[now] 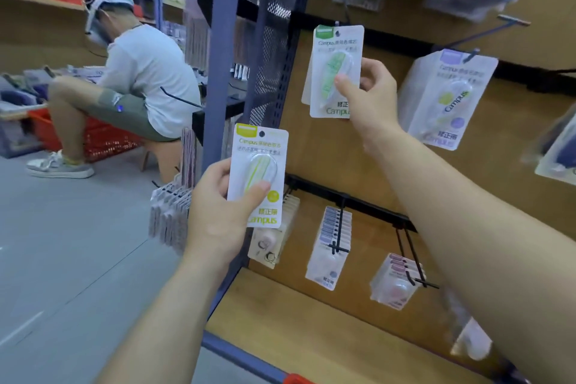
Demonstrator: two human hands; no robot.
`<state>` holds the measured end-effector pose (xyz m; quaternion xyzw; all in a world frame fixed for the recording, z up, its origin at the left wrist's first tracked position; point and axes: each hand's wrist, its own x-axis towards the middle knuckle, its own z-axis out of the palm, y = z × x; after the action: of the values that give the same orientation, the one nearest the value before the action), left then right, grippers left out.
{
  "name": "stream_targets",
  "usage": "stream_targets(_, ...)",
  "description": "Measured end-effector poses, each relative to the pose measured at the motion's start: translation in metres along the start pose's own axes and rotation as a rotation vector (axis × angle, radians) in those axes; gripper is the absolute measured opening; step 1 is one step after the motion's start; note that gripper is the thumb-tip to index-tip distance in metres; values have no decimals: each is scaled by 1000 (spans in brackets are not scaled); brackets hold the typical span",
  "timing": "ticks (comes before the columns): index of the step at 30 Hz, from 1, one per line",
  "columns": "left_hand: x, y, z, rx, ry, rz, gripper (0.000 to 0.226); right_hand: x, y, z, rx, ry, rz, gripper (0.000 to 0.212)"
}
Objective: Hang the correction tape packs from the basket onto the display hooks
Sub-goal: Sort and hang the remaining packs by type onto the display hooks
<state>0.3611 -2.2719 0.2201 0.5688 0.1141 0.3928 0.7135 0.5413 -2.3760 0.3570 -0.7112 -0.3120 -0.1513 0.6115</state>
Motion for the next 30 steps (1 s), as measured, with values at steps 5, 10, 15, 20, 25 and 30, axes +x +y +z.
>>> stream_targets(5, 0, 0, -4, -10, 10, 3, 34, -3, -2, 3, 25, 13, -53, 22)
stream_targets(10, -1, 1, -1, -12, 2, -2, 34, 2, -10, 4, 71, 12, 40, 24)
stream_targets(15, -1, 0, 1, -28, -1, -3, 35, 0, -10, 5, 57, 12, 68, 22)
stream_targets(20, 0, -3, -1, -5, 4, -5, 35, 3, -17, 9, 57, 33, 57, 24)
stream_targets(25, 2, -5, -5, -7, 14, -8, 35, -4, -13, 8, 77, 47, 54, 18)
stream_targets(30, 2, -8, -5, 16, 3, -4, 36, -3, -16, 12, 108, 55, 39, 21)
